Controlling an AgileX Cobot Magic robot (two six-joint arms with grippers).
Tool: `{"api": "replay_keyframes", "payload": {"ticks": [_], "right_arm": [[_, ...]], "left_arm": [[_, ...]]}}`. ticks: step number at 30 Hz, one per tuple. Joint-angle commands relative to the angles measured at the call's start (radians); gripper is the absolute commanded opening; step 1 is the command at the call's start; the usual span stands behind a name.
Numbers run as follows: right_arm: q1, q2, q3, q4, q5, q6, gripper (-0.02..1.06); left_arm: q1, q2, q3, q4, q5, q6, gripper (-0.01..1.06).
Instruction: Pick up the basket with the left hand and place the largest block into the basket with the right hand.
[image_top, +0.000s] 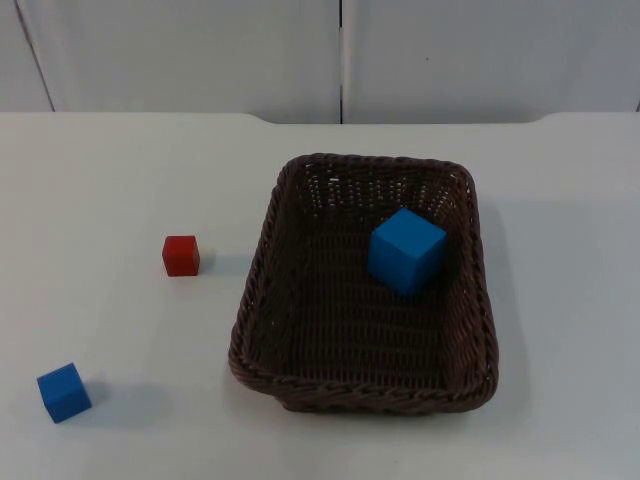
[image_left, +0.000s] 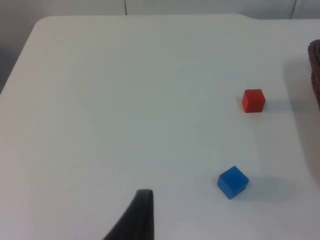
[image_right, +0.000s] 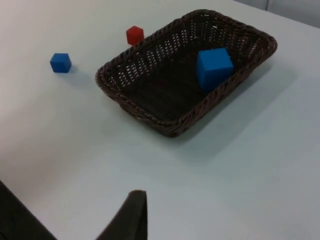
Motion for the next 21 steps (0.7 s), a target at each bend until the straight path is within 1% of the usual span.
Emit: {"api": "replay_keyframes", "payload": {"ticks": [1, 5, 6, 7, 12, 13, 17, 19, 21], "right_arm": [[-0.032, -0.004, 0.002, 0.003, -0.008, 0.002, 1.05], [-0.117, -0.004, 0.002, 0.002, -0.008, 0.002, 1.05], [-0.117, -0.004, 0.002, 0.002, -0.008, 0.002, 1.05], [-0.136, -0.004, 0.002, 0.002, -0.008, 0.002, 1.05], [-0.249, -0.004, 0.002, 0.002, -0.008, 0.002, 1.05], [-0.249, -0.004, 0.002, 0.002, -0.008, 0.002, 1.05], [-0.341, -0.004, 0.002, 0.002, -0.008, 0.002, 1.05], [-0.351, -0.004, 0.002, 0.002, -0.008, 0.002, 1.05], [-0.397, -0.004, 0.002, 0.002, -0.008, 0.002, 1.05]], "left_arm": [[0.003, -0.004, 0.005, -0.007, 0.004, 0.0, 1.05], [0.003, -0.004, 0.005, -0.007, 0.004, 0.0, 1.05], [0.003, -0.004, 0.005, -0.007, 0.004, 0.0, 1.05], [0.003, -0.004, 0.005, -0.007, 0.004, 0.0, 1.05], [0.003, -0.004, 0.005, -0.007, 0.004, 0.0, 1.05], [0.003, -0.004, 0.005, -0.007, 0.004, 0.0, 1.05], [0.003, -0.004, 0.005, -0.007, 0.004, 0.0, 1.05], [0.003, -0.004, 0.005, -0.007, 0.004, 0.0, 1.05], [0.003, -0.004, 0.005, -0.007, 0.004, 0.0, 1.05]]}}
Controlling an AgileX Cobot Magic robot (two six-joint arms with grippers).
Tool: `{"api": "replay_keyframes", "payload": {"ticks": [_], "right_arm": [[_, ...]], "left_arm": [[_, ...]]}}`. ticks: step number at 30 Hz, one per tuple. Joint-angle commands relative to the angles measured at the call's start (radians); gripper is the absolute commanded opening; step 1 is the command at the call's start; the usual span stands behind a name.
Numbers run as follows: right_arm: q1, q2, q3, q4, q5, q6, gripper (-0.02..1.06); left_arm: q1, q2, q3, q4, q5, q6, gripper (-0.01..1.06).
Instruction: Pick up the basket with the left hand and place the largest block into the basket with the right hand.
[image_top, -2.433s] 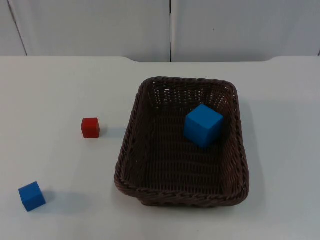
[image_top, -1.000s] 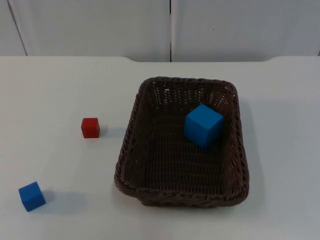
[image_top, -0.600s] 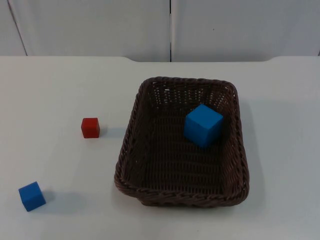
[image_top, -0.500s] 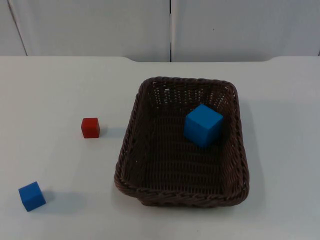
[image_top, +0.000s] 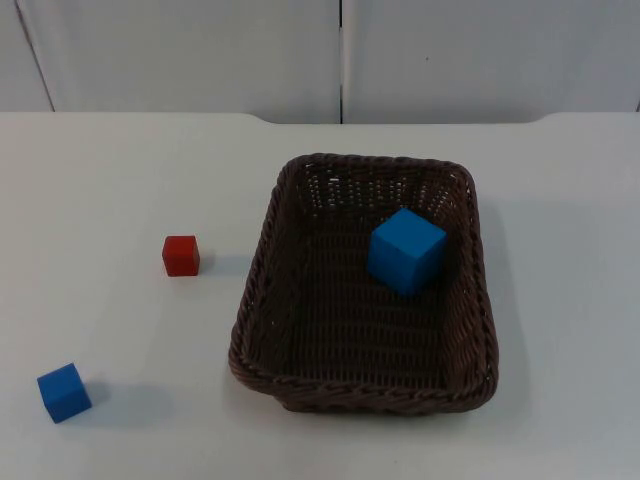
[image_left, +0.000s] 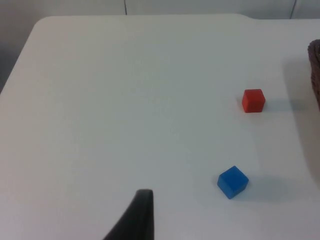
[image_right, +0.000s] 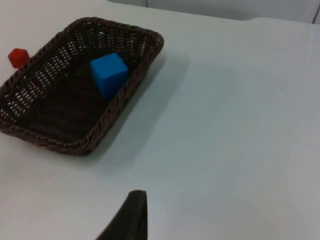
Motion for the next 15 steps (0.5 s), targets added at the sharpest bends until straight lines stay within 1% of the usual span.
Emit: {"api": "replay_keyframes", "payload": {"ticks": [1, 2, 6, 7, 12, 15], "right_arm": [[-0.062, -0.004, 0.002, 0.002, -0.008, 0.002, 1.05], [-0.062, -0.004, 0.002, 0.002, -0.008, 0.002, 1.05], [-0.136, -0.004, 0.002, 0.002, -0.008, 0.002, 1.05], [-0.136, -0.004, 0.002, 0.002, -0.008, 0.002, 1.05], [-0.233, -0.004, 0.002, 0.002, -0.008, 0.002, 1.05], [-0.26, -0.004, 0.002, 0.002, -0.008, 0.002, 1.05]], "left_arm": [[0.003, -0.004, 0.005, -0.007, 0.004, 0.0, 1.05], [0.003, -0.004, 0.005, -0.007, 0.004, 0.0, 1.05], [0.003, -0.004, 0.005, -0.007, 0.004, 0.0, 1.05], [0.003, -0.004, 0.005, -0.007, 0.004, 0.0, 1.05], [0.003, -0.004, 0.005, -0.007, 0.004, 0.0, 1.05], [0.003, -0.004, 0.005, -0.007, 0.004, 0.0, 1.05]]}}
